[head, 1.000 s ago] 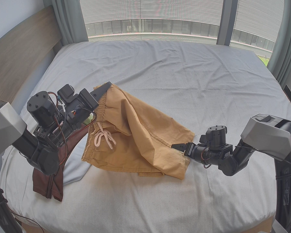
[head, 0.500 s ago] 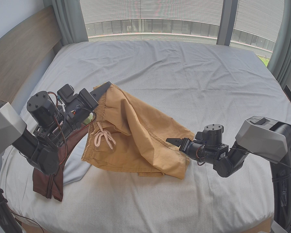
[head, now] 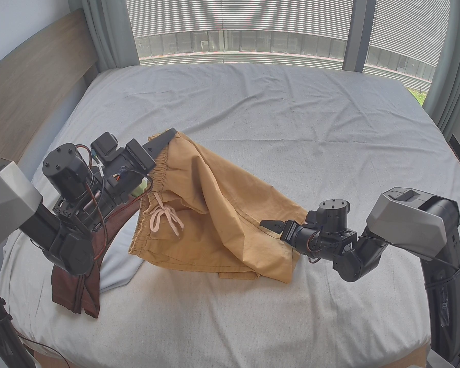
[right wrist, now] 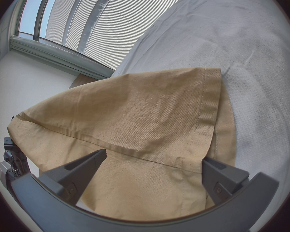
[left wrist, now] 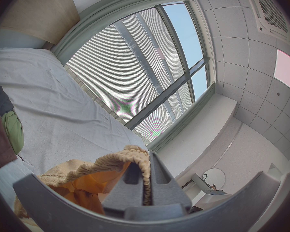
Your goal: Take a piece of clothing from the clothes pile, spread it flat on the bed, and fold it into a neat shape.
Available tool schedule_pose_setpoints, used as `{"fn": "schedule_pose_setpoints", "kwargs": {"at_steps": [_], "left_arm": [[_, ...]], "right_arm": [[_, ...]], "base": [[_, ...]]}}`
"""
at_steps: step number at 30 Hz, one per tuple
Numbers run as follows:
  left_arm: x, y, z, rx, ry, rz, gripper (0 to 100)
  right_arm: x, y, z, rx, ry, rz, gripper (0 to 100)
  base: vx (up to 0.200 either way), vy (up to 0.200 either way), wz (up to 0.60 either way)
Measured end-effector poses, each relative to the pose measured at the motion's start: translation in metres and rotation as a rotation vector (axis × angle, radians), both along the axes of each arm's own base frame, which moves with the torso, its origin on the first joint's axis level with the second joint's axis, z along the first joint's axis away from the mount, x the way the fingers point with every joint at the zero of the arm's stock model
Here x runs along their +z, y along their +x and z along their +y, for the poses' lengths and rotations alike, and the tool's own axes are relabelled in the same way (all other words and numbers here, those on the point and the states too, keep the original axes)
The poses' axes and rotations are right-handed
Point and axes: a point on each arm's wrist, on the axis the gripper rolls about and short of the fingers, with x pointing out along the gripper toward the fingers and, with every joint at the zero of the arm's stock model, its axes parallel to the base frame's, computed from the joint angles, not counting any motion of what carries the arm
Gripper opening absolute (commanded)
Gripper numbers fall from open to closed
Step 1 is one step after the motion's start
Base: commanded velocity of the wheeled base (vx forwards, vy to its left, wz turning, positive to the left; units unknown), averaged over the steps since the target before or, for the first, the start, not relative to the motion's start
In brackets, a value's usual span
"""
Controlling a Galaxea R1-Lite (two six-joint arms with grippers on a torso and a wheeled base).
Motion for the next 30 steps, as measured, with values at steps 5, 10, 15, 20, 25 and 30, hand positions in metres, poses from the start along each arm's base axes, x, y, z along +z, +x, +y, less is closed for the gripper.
{"fn": "schedule_pose_setpoints", "kwargs": {"at_steps": [5, 10, 15, 20, 25, 30], "left_arm": [[0.0, 0.0, 0.001, 0.001, 0.001, 0.001, 0], [0.0, -0.001, 0.001, 0.002, 0.001, 0.001, 0], [0.0, -0.001, 0.001, 0.002, 0.001, 0.0, 0], [0.0, -0.001, 0.001, 0.002, 0.001, 0.0, 0], [0.0, 0.0, 0.001, 0.003, 0.001, -0.001, 0], [0.001, 0.0, 0.002, 0.007, 0.001, -0.002, 0]], "right_arm": [[-0.007, 0.005, 0.003, 0.007, 0.003, -0.002, 100], [-0.01, 0.008, 0.008, 0.019, 0.016, -0.009, 100], [-0.01, 0.009, 0.011, 0.02, 0.04, -0.035, 0], [-0.012, 0.008, 0.01, 0.019, 0.047, -0.05, 0], [-0.012, 0.003, 0.007, 0.02, 0.056, -0.057, 0], [-0.001, -0.007, 0.0, 0.049, 0.081, -0.071, 0]], "base": [[0.0, 0.0, 0.0], [0.0, 0.0, 0.0], [0.0, 0.0, 0.0], [0.0, 0.0, 0.0], [0.0, 0.0, 0.0], [0.0, 0.0, 0.0]]}}
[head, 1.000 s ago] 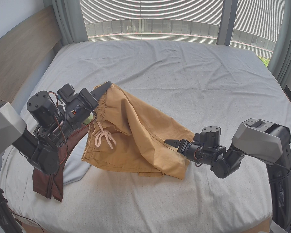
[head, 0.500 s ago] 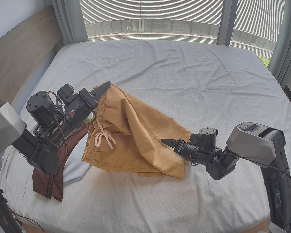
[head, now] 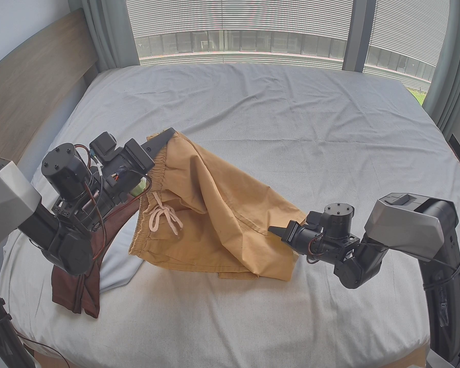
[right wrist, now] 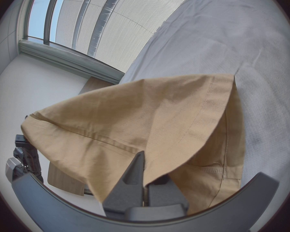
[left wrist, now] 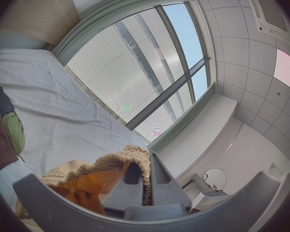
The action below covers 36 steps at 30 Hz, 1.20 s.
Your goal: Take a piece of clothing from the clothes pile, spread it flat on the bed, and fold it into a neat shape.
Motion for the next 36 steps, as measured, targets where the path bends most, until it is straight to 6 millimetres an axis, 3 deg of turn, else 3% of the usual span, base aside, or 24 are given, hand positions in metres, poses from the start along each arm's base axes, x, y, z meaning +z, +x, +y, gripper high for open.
{"fn": "schedule_pose_setpoints", "kwargs": {"at_steps": [18, 28, 36], "left_arm": [[0.009, -0.002, 0.002, 0.001, -0.01, -0.024, 0], [0.013, -0.007, 0.003, -0.026, -0.001, -0.039, 0], [0.017, -0.019, 0.01, -0.123, 0.079, -0.083, 0]], "right_arm": [[0.08, -0.046, -0.045, -0.008, 0.021, -0.114, 0], [0.118, -0.064, -0.054, 0.009, 0.033, -0.202, 0], [0.159, -0.073, -0.062, 0.0, 0.033, -0.261, 0]], "base": [[0.0, 0.0, 0.0], [0.0, 0.0, 0.0], [0.0, 0.0, 0.0]]}}
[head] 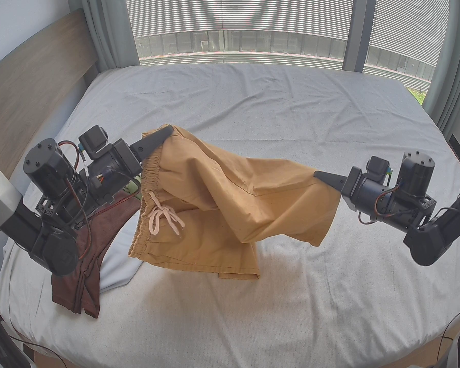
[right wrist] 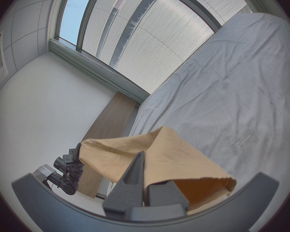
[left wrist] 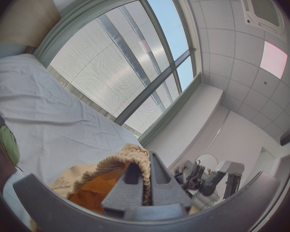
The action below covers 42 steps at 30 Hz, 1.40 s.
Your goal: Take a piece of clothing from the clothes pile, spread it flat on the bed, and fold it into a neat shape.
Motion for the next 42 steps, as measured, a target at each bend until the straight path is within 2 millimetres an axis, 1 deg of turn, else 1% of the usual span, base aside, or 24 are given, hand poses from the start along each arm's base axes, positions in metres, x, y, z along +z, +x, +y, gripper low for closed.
{"fn": "schedule_pose_setpoints", "kwargs": {"at_steps": [5, 12, 17, 20, 23, 29, 36, 42], "left_arm": [[-0.002, -0.006, 0.01, -0.006, 0.066, -0.037, 0], [-0.004, -0.007, 0.024, 0.025, 0.105, -0.053, 0], [0.001, -0.009, 0.029, 0.041, 0.103, -0.071, 0], [0.005, -0.01, 0.03, 0.044, 0.094, -0.08, 0], [0.009, -0.011, 0.03, 0.048, 0.087, -0.091, 0], [0.013, -0.011, 0.03, 0.053, 0.083, -0.105, 0], [0.008, -0.01, 0.03, 0.067, 0.083, -0.089, 0], [0.0, -0.008, 0.028, 0.072, 0.087, -0.062, 0]], "right_arm": [[0.033, -0.004, -0.009, -0.021, -0.023, -0.04, 0], [0.078, -0.013, -0.022, -0.052, -0.055, -0.1, 0], [0.111, -0.019, -0.032, -0.079, -0.053, -0.16, 0], [0.127, -0.024, -0.038, -0.094, -0.051, -0.199, 0], [0.14, -0.027, -0.043, -0.101, -0.048, -0.226, 0], [0.156, -0.035, -0.052, -0.095, -0.043, -0.266, 0], [0.175, -0.045, -0.054, -0.098, -0.04, -0.278, 0], [0.203, -0.059, -0.054, -0.087, -0.03, -0.318, 0]], "base": [[0.0, 0.0, 0.0], [0.0, 0.0, 0.0], [0.0, 0.0, 0.0], [0.0, 0.0, 0.0], [0.0, 0.0, 0.0], [0.0, 0.0, 0.0], [0.0, 0.0, 0.0], [0.0, 0.0, 0.0]]}}
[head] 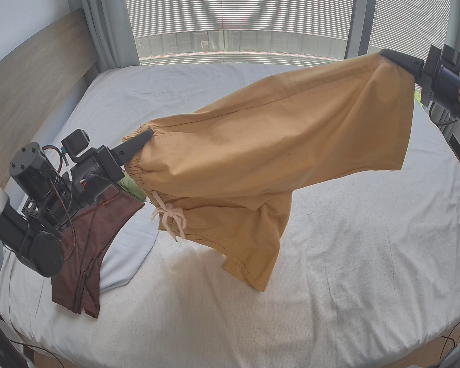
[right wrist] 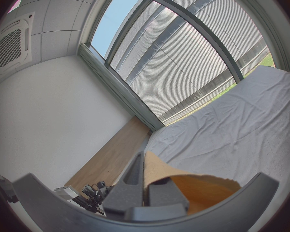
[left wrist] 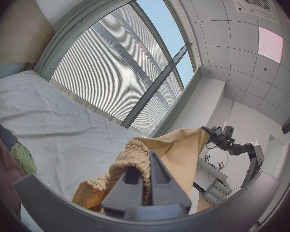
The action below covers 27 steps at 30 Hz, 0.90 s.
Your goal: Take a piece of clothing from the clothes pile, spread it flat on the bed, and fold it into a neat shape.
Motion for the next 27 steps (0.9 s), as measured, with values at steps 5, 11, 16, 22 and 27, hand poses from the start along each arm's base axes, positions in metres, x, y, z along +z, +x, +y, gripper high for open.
{"fn": "schedule_pose_setpoints", "kwargs": {"at_steps": [5, 11, 16, 22, 27], "left_arm": [[-0.008, 0.002, -0.001, 0.0, 0.008, 0.025, 0], [-0.017, 0.005, -0.004, -0.005, 0.014, 0.052, 0], [-0.026, 0.003, -0.009, -0.005, 0.018, 0.088, 0], [-0.036, -0.002, -0.007, 0.006, 0.026, 0.134, 0], [-0.031, -0.009, 0.009, 0.045, 0.017, 0.135, 0]], "right_arm": [[0.018, -0.011, 0.003, 0.017, 0.006, -0.03, 0], [0.039, -0.021, 0.007, 0.042, 0.008, -0.049, 0], [0.047, -0.025, 0.013, 0.061, -0.013, -0.042, 0], [0.025, -0.012, 0.018, 0.065, -0.048, 0.013, 0], [-0.006, 0.013, 0.023, 0.061, -0.071, 0.052, 0]], "base": [[0.0, 0.0, 0.0], [0.0, 0.0, 0.0], [0.0, 0.0, 0.0], [0.0, 0.0, 0.0], [0.0, 0.0, 0.0]]}}
